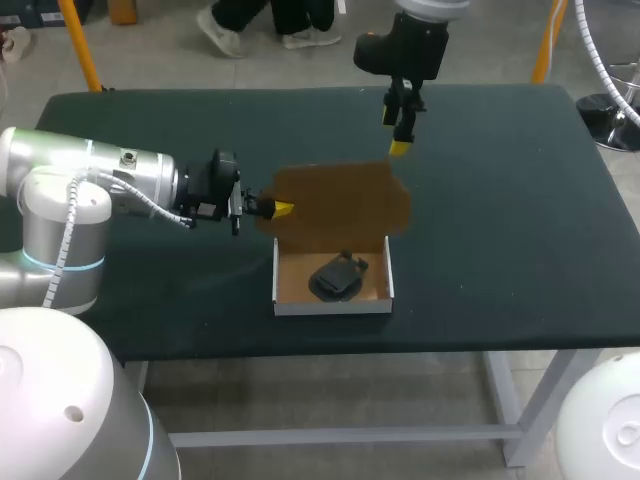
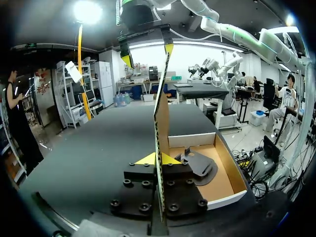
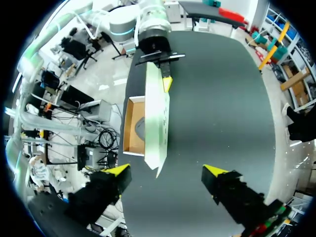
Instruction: Assemble the packaging by folding the flat box into shape, placing the metal phone stand inside, and closing the box properly
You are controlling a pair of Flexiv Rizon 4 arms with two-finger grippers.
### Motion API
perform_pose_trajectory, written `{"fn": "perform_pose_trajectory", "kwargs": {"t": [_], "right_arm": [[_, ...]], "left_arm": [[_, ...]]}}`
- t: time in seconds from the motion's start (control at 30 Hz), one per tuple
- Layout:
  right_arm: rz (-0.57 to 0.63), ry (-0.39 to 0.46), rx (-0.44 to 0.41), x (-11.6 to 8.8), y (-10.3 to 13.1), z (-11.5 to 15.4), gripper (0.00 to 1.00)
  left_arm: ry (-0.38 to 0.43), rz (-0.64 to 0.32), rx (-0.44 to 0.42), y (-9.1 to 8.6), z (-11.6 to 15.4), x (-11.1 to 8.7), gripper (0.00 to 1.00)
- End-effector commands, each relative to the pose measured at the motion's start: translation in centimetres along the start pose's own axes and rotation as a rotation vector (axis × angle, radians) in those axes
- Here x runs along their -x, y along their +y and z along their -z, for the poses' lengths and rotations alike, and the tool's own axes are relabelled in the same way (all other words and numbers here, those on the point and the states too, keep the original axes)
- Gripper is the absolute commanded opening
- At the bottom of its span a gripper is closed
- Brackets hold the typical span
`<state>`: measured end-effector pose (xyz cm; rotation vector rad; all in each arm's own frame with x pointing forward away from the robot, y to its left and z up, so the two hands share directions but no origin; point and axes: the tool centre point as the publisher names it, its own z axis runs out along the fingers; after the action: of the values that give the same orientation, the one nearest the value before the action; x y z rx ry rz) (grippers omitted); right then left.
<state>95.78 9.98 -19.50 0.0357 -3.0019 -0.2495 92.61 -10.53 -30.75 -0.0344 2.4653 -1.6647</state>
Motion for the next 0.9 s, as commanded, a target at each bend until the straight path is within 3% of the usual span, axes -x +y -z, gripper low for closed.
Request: {"fn": "perform_pose_trajectory", "kwargs": {"t": [0.03,0.57,0.9], "right_arm": [[0.001,0.006,-0.008,0.2,0.4,0.3,1.0],[0.009,0.005,-0.015,0.2,0.9,0.4,1.0],[0.019,-0.027,-0.028,0.7,2.6,0.5,1.0]], "left_arm": [[-0.016,-0.013,-0.013,0.3,0.0,-0.5,0.0],[-0.044,-0.034,-0.007,0.4,0.3,-0.7,0.0],[-0.044,-0.034,-0.007,0.4,0.3,-0.7,0.0]]}}
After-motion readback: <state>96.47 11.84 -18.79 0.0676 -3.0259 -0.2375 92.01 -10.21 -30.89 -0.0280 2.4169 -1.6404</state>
